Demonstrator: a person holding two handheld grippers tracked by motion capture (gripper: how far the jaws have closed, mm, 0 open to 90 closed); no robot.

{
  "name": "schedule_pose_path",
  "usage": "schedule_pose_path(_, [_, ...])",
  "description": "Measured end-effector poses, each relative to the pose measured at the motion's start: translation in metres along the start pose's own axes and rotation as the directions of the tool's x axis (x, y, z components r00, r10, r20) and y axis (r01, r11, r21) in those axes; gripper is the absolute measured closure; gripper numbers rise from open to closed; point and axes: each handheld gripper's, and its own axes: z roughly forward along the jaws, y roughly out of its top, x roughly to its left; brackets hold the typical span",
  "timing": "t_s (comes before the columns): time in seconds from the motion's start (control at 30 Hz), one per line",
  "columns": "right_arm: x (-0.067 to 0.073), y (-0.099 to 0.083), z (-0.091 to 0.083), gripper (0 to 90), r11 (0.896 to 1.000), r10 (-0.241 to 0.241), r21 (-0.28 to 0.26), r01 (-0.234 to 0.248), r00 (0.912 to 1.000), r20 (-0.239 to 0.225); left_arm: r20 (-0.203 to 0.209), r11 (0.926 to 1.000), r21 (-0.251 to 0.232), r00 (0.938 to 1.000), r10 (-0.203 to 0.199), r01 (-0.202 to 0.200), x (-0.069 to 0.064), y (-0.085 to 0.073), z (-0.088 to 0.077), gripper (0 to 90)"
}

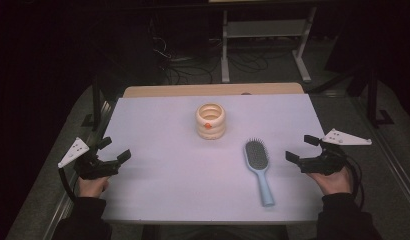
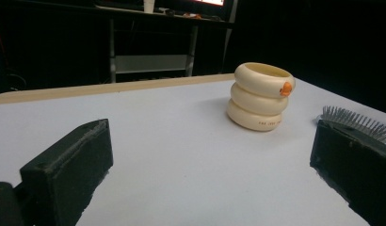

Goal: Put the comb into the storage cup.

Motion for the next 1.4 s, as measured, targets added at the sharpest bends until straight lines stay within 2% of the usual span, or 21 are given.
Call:
schedule_pose_path(0.23, [-0.0002, 0.0000, -0.0006, 0.0, 1.000, 0.000, -0.001, 0.000, 1.0000, 0.002, 0.003, 0.9999, -0.007, 0.9999, -0.011, 0.011, 0.0001, 0.0005, -0.0005, 0.0])
schedule_pose_path(1.0, [0.0025, 0.0025, -0.0001, 0.0, 1.000, -0.020, 0.015, 0.020, 0.9997, -0.014, 0.017, 1.0000, 0.001, 0.9999, -0.003, 0.003, -0.0017, 0.0001, 0.0016, 0.0])
schedule_pose_path(1.4, [0.0076, 0.0058, 0.0011, 0.0, 0.999, -0.037, 0.017, 0.038, 0.9984, -0.042, 0.020, 1.0000, 0.005, 0.9998, 0.001, -0.002, -0.0024, 0.0001, 0.0024, 0.0])
